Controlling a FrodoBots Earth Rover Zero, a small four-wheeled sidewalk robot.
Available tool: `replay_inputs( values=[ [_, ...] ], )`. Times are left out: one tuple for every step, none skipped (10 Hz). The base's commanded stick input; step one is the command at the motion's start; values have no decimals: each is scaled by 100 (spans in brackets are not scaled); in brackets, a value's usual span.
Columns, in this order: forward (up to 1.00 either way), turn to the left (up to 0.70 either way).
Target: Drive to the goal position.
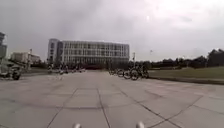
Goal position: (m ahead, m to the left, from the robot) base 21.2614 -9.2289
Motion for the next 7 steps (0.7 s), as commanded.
replay_inputs(
  values=[
    [50,25],
    [50,25],
    [50,25],
    [50,25],
    [50,25],
    [50,10],
    [50,1]
  ],
)
